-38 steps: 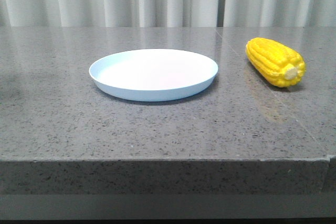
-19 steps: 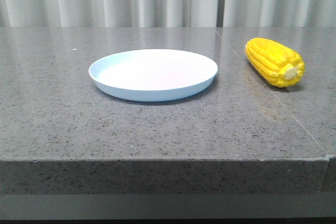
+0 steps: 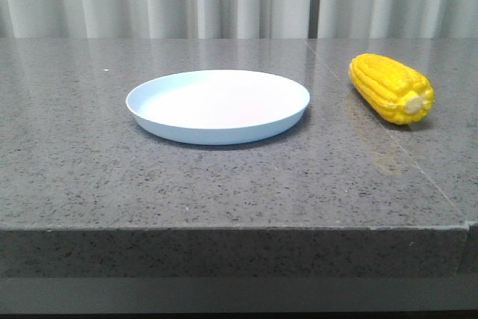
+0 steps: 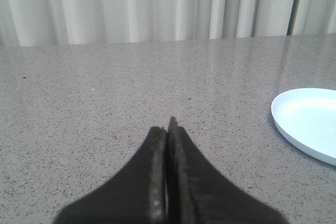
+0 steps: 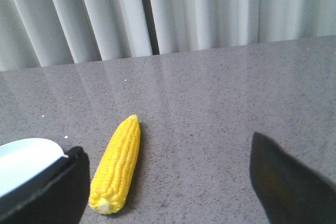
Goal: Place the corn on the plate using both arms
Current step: 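Release the plate and raise the left gripper away, then lower the right gripper over the yellow corn cob and grasp it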
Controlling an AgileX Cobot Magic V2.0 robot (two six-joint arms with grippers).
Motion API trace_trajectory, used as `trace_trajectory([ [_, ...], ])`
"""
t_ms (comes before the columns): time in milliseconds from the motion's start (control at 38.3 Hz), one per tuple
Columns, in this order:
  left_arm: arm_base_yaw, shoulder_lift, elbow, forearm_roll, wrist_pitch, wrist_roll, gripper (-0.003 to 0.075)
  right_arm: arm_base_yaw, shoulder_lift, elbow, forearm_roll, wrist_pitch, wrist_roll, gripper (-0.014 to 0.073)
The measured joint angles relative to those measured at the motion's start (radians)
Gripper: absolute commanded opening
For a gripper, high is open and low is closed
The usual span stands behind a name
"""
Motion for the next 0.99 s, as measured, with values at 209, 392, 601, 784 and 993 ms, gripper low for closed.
trace_trajectory([
  [209, 0.0, 0.0, 0.0, 0.0, 0.0, 0.0, -0.002, 0.0, 0.206, -0.117, 0.043, 0.065, 0.0, 0.0643],
  [392, 0.0, 0.0, 0.0, 0.0, 0.0, 0.0, -0.002, 0.0, 0.463, -0.306, 0.054, 0.23, 0.0, 0.0643],
  [601, 0.0, 0.0, 0.0, 0.0, 0.0, 0.0, -0.002, 0.078, 0.746, -0.482, 0.054, 0.36, 0.0, 0.0643],
  [784, 0.0, 0.0, 0.0, 0.0, 0.0, 0.0, -0.002, 0.18, 0.959, -0.588, 0.059, 0.378, 0.0, 0.0643],
  [993, 0.0, 0.0, 0.0, 0.0, 0.0, 0.0, -0.002, 0.199, 1.142, -0.669, 0.069, 0.38, 0.0, 0.0643],
])
